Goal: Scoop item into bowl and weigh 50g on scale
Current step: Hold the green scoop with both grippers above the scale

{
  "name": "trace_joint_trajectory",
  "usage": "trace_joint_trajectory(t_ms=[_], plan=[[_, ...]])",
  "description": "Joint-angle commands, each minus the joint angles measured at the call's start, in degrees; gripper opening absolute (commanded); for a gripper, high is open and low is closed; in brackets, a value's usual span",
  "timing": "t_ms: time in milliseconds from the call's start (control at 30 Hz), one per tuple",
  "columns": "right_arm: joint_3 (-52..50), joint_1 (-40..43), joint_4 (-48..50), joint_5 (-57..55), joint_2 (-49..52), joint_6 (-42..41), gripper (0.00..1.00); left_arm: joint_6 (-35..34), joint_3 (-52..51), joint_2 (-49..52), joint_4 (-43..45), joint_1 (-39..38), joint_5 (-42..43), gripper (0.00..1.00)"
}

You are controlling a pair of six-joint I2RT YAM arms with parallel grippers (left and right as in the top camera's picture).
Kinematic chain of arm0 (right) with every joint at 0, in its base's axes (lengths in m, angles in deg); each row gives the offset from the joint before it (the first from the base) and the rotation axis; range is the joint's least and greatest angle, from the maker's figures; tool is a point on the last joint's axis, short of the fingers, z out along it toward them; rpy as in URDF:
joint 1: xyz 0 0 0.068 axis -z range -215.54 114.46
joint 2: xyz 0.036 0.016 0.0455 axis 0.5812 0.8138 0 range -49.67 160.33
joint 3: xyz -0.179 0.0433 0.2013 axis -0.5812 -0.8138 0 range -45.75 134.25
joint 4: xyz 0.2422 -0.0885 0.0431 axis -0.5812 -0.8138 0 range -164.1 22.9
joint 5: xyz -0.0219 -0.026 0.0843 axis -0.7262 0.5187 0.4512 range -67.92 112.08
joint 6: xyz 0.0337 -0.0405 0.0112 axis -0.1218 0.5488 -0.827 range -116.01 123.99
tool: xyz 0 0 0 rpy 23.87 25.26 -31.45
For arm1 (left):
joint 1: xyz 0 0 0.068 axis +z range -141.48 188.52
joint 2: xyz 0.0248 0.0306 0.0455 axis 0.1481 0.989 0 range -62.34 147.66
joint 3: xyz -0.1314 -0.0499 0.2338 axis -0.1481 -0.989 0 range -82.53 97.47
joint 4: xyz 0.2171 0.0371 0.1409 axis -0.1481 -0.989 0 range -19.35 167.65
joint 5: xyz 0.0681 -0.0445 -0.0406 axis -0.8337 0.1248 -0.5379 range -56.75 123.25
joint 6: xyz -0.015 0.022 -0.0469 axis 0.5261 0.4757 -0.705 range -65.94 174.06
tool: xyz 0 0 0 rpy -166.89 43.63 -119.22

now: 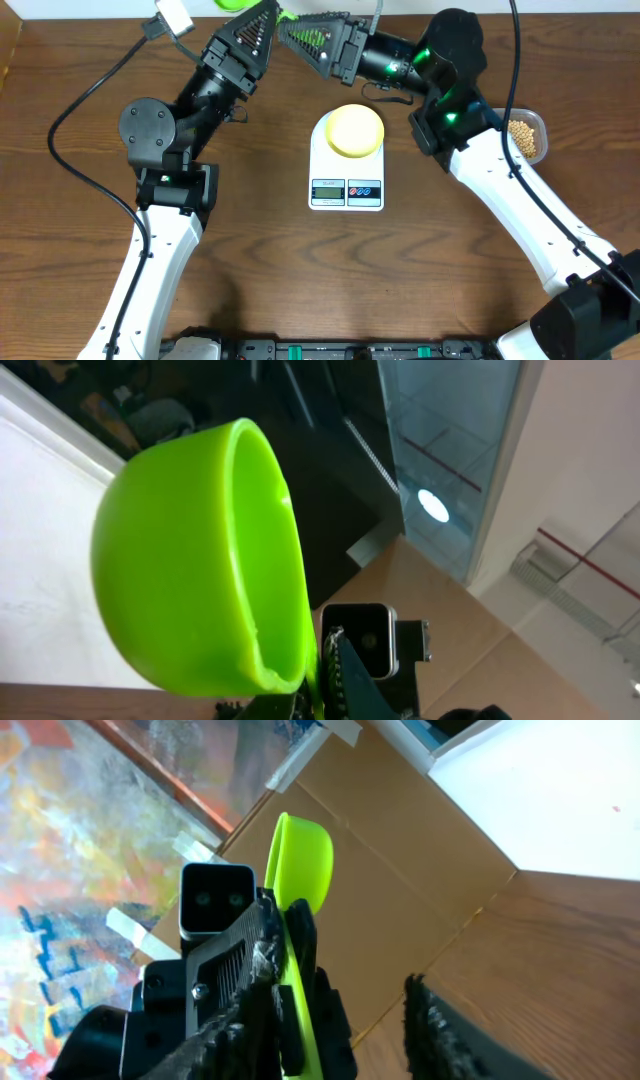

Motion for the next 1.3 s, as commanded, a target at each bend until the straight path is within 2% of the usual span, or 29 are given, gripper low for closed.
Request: trace_joint_trajectory(t_ms=[0,100,233,367,433,533,667,900,1000,1033,1067,1167,1267], plan=[[0.70,-0.15,0.15,0.28,0.11,-0.17,0.43,1.22,0.13,-0.63,0.31,-0.13,1.44,0.07],[0.70,-0.17,0.20,0.26,0.11,-0.17,0.32,1.22,0.13,-0.63,0.31,-0.13,1.42,0.07],[0.70,0.35,0.20,0.24,0.11,-0.15,0.30,2.16,0.13,-0.63,0.24,-0.11,1.44,0.07],[0.70,1.44,0.17,0.24,0.11,-0.17,0.32,2.36,0.13,-0.59,-1.73,-0.11,1.44,0.07],[0.70,1.73,0.20,0.26,0.11,-0.17,0.41,3.19,0.13,-0.57,-2.69,-0.13,1.42,0.08],[0.70,1.70,0.17,0.26,0.11,-0.20,0.42,3.58,0.13,-0.55,-2.71,-0.13,1.40,0.07],[0.70,1.70,0.20,0.24,0.11,-0.17,0.33,3.58,0.13,-0.52,-2.71,-0.13,1.16,0.07],[0.70,1.55,0.20,0.24,0.11,-0.15,0.31,3.54,0.13,-0.44,-2.71,-0.13,0.79,0.07],[0.70,1.55,0.20,0.24,0.11,-0.17,0.18,3.54,0.13,-0.44,-2.71,-0.13,0.79,0.07],[0.70,1.55,0.17,0.24,0.11,-0.15,0.09,3.54,0.13,-0.44,-2.71,-0.13,0.79,0.07],[0.70,1.55,0.17,0.26,0.11,-0.15,0.05,3.54,0.13,-0.44,-2.71,-0.13,0.79,0.07],[0.70,1.55,0.17,0.22,0.11,-0.13,0.04,3.54,0.13,-0.44,-2.71,-0.13,0.79,0.07],[0.70,1.55,0.11,0.26,0.11,-0.13,0.10,3.54,0.13,-0.42,-2.71,-0.13,0.79,0.07]])
